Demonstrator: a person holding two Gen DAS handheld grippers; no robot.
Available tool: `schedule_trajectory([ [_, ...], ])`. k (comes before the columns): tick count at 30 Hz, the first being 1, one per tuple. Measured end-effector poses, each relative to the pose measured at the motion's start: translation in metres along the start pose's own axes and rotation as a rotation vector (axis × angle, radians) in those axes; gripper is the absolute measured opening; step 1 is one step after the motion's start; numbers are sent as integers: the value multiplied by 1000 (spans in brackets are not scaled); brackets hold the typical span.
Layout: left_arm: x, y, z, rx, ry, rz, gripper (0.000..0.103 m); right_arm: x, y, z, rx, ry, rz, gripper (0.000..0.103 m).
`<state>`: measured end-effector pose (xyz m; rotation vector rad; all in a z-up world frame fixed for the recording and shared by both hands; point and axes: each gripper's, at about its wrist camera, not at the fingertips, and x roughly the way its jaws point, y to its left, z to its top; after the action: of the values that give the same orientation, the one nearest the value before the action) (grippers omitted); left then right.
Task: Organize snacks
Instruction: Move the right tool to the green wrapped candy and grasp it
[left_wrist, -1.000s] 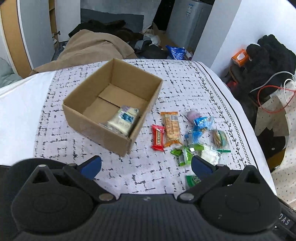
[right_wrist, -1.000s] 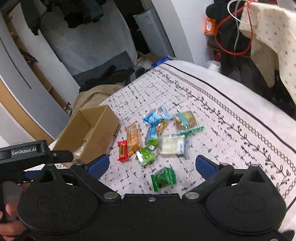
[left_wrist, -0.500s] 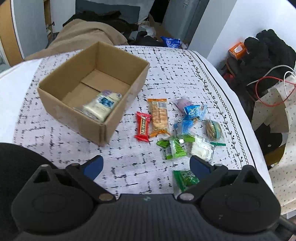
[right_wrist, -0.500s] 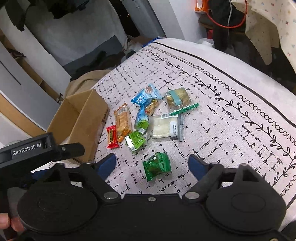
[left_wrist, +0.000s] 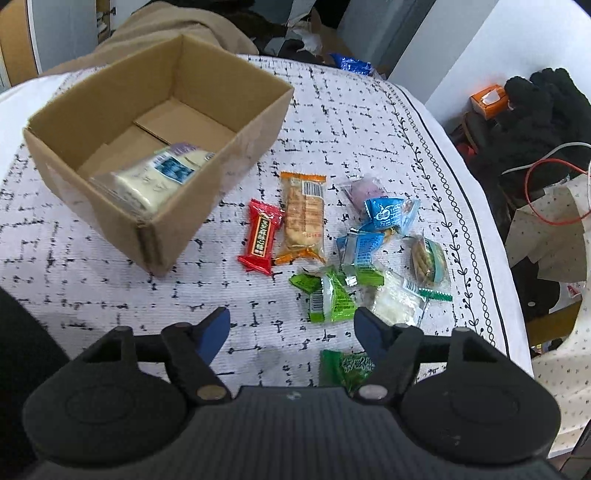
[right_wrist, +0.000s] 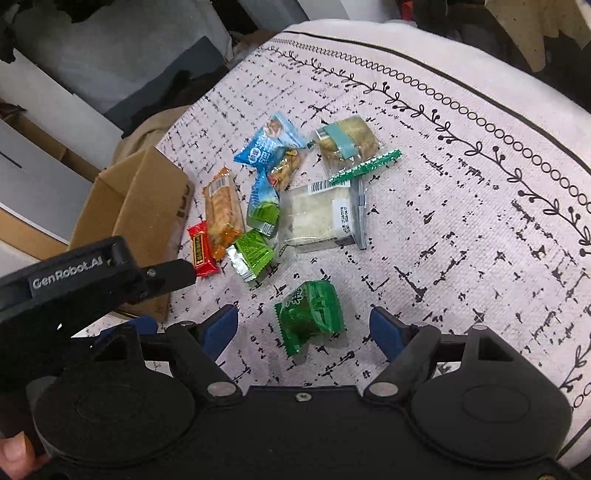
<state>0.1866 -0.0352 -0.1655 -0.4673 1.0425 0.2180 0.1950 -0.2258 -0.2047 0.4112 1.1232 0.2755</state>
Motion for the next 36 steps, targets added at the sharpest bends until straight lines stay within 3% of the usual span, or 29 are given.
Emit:
schedule_trajectory([
  [10,36,-9,9,-33,53,-3,65,24,3,4,-18,46,-25,76],
  [15,50,-16,10,-29,70,-5,65,34,1,3,-25,76,-62,68],
  [18,59,-19,11,-33,84,-1,64,37,1,3,-41,74,-70,56],
  [21,67,-22,11,-31,98,2,53,39,-3,6,-25,72,-48,41],
  [24,73,-24,11,-36,113,0,41,40,-4,7,-25,73,-34,36],
  [27,76,-24,9,-38,123,5,32,40,-3,7,-30,69,-33,33],
  [32,67,-25,8,-16,96,6,29,36,-3,6,-37,56,-26,30],
  [36,57,-24,10,-9,82,1,22,30,0,7,-41,33,-8,30],
])
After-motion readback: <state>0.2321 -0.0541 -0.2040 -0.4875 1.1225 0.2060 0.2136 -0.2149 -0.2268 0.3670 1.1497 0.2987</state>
